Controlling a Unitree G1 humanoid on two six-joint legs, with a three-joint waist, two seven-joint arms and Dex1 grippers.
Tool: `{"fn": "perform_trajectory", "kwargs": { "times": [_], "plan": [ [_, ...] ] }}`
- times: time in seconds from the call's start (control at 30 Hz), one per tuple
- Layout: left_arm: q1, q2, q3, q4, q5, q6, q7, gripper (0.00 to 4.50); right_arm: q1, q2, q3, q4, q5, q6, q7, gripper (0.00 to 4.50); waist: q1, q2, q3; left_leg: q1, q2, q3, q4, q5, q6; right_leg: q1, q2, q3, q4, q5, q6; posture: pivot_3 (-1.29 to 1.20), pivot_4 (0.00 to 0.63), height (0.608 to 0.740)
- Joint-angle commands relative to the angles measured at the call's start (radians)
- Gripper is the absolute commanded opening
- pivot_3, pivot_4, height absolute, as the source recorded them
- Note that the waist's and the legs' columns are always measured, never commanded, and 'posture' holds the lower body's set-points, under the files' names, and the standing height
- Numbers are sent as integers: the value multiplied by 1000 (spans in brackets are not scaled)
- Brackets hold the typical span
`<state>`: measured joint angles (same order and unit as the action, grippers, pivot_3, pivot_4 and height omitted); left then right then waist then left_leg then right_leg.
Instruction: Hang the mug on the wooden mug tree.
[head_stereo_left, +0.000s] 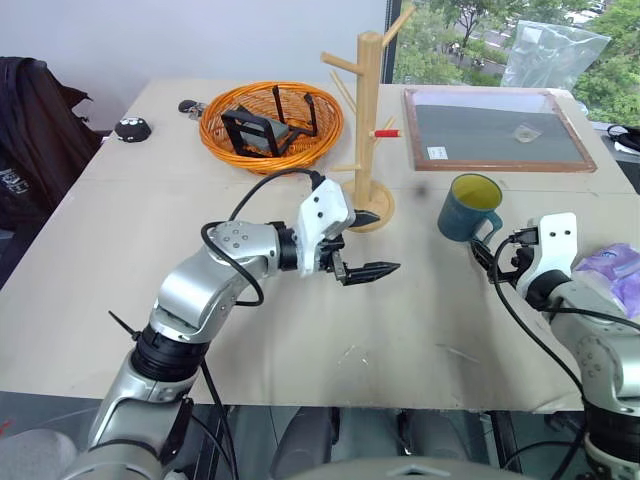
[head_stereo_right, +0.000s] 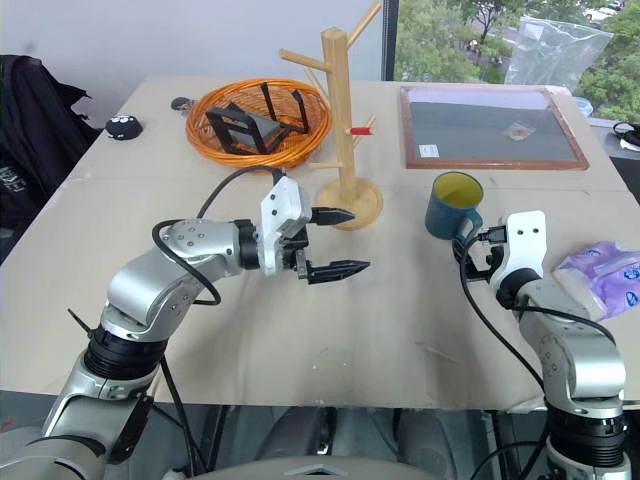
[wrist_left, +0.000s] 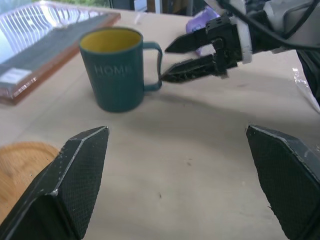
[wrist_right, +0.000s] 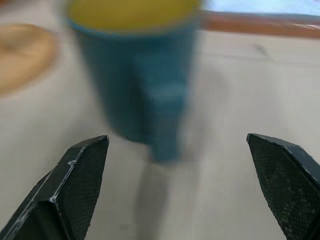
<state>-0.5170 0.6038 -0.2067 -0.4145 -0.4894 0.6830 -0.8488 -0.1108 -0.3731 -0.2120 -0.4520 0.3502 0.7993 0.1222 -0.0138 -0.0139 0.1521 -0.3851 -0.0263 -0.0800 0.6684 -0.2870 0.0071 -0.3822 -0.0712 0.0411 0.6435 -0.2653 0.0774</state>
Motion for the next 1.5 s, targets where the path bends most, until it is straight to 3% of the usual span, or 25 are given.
{"fn": "perform_trajectory", "kwargs": {
  "times": [0.03, 0.7, 0.8, 1.03, 1.17, 1.3, 1.5],
  "plan": [
    [-3, 9, 10, -48, 11, -8, 2, 4500, -25, 41, 5, 19, -60, -80, -54, 4475, -1, 0, 0, 1, 0, 0, 0, 0, 0, 0, 0, 0, 0, 0, 0, 0, 150, 740],
    [1, -5, -13, -29, 73, -45, -25, 4500, -177, 191, 58, 271, -254, -251, -203, 4475, -6, 0, 0, 2, 0, 1, -1, 0, 0, 1, 0, 1, 0, 0, 0, 0, 150, 740],
    [1, -9, -13, -27, 78, -47, -21, 4500, -195, 209, 47, 319, -251, -272, -206, 3730, -6, 0, 0, 1, 0, 1, -1, 0, 0, 1, 0, 1, 0, 0, 0, 0, 150, 740],
    [17, -22, -10, -32, 81, -48, -1, 4500, -217, 211, 42, 388, -251, -336, -177, 163, -6, 1, 0, 2, 0, 1, -1, 0, 0, 1, 0, 1, 0, 0, 0, 0, 150, 740],
    [27, -46, 1, -37, 76, -40, 35, 4500, -223, 179, 28, 382, -244, -341, -146, 68, -4, 1, 0, 2, 0, 1, -1, 0, 0, 1, 0, 1, 0, 0, 0, 0, 150, 740],
    [47, -68, 31, -40, 71, -43, 77, 4500, -243, 79, 41, 331, -184, -308, 15, 68, -5, 1, 1, 1, 0, 2, -1, 0, 0, 1, 0, 1, 0, 0, 0, 0, 150, 740],
    [139, -121, 221, -79, -76, -86, 98, 4500, -387, -219, 126, 204, 28, -169, 508, 68, -29, 4, 2, 2, 1, 2, -1, -1, 1, 1, 0, 2, 0, 0, 0, 0, 150, 740]
  ]
}}
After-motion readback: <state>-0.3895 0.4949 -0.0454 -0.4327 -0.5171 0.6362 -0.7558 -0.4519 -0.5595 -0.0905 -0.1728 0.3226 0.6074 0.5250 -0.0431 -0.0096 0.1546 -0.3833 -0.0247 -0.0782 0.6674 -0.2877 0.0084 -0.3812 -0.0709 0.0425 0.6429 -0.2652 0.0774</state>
